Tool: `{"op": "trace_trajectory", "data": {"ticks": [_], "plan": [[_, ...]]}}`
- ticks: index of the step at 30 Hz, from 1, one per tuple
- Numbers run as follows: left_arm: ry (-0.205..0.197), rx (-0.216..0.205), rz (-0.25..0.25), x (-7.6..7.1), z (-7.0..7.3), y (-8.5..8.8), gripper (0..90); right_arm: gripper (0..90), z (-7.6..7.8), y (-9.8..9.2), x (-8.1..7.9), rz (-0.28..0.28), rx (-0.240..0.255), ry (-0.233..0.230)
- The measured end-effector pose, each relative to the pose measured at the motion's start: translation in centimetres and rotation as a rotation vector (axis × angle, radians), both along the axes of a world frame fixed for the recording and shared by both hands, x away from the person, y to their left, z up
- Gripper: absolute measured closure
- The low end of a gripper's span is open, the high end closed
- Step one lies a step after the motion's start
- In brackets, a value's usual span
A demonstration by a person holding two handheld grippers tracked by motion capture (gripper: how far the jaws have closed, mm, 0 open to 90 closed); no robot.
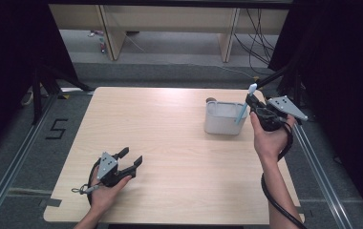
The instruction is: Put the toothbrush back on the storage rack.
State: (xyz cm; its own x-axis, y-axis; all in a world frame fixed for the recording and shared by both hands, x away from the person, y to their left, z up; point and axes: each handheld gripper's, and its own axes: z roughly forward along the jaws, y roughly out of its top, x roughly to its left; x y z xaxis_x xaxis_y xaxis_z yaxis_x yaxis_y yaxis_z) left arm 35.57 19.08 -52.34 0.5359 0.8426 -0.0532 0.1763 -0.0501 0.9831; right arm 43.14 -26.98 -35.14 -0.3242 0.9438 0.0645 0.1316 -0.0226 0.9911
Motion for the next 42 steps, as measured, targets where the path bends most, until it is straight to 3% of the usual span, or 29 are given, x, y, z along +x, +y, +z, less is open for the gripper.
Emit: {"op": "trace_trajectory", "data": {"ticks": [11,19,21,33,36,38,42], "plan": [[0.001,-0.007,-0.001,0.0,0.0,0.0,33.6,86.0,0.5,-0.3,0.8,-0.023,0.006,-0.016],[0.001,-0.007,-0.002,0.0,0.0,0.0,33.6,86.0,0.6,-0.4,1.1,-0.03,0.011,-0.013],[-0.014,-0.023,-0.008,0.1,-0.1,0.0,33.6,86.0,0.7,-0.4,1.1,-0.031,0.018,0.002],[-0.013,-0.025,-0.01,0.1,-0.1,0.0,33.6,86.0,1.2,-0.6,2.0,-0.041,0.016,-0.006],[0.003,-0.009,-0.004,-0.1,0.0,0.1,33.6,85.9,1.3,-0.8,2.4,-0.052,0.017,-0.006],[-0.015,-0.023,-0.013,0.1,-0.1,0.0,33.7,86.0,1.4,-1.0,2.6,-0.059,0.024,-0.011],[-0.014,-0.022,-0.011,0.0,-0.1,0.0,33.8,86.0,1.4,-1.3,3.0,-0.066,0.031,-0.005]]}}
